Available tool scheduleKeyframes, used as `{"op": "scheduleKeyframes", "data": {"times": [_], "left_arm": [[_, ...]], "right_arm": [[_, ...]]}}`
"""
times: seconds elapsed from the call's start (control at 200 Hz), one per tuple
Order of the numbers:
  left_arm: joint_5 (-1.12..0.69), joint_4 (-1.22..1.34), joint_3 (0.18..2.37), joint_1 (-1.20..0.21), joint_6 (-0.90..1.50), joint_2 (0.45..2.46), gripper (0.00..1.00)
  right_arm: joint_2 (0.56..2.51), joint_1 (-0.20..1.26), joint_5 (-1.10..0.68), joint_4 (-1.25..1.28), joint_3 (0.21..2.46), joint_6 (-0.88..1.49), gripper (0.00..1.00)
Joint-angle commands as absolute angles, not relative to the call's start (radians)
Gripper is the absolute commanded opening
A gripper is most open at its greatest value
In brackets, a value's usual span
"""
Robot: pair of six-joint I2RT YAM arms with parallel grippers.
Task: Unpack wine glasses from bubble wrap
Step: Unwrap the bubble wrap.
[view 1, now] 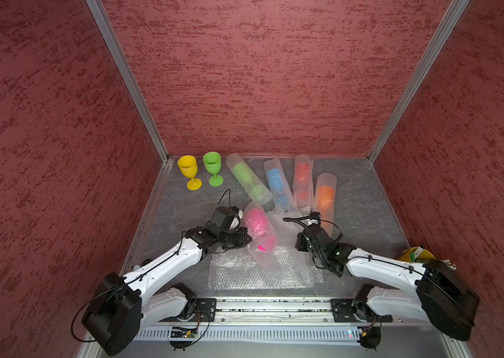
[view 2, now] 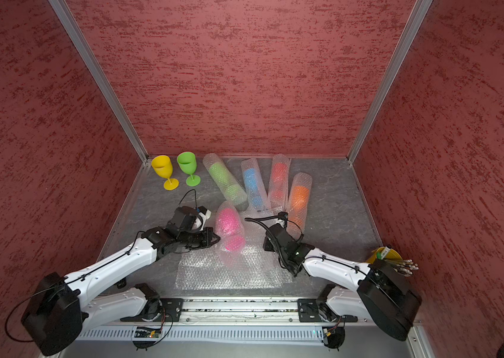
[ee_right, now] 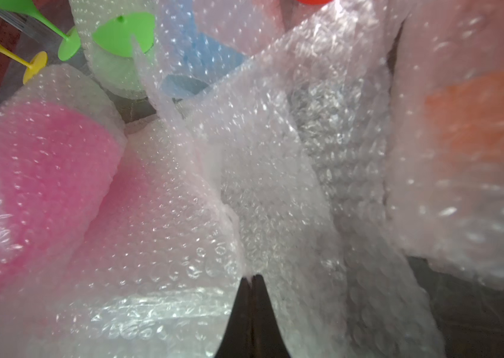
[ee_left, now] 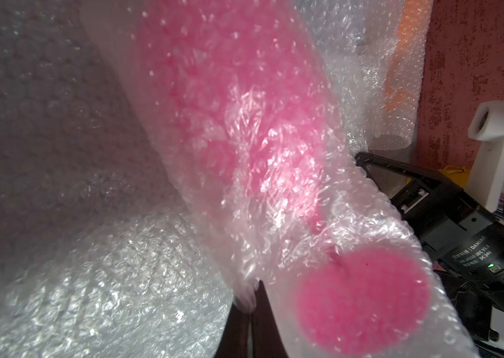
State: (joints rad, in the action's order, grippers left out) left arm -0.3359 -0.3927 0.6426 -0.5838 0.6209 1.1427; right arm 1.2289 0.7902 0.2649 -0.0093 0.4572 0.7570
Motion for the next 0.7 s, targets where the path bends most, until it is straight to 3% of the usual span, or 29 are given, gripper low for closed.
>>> {"op": "scheduleKeyframes", "data": {"times": [0.0,0.316,0.696], "left_arm": [[-0.271,-0.405,0.632,-0.594,0.62,1.159,0.0],[-0.189,-0.423,0.634,-0.654,0.602,1.171,0.0],[-0.071,-0.411,0.661,-0.779,0.571,1.162,0.0]], "right_arm": [[1.246,0.772,0.323,-0.045,0.442,0.73,0.0],[1.188,0.775,0.289,-0.053,0.435,0.715,0.0],[1.025,0.775,0.277,-0.241,0.466,0.741,0.0]]}}
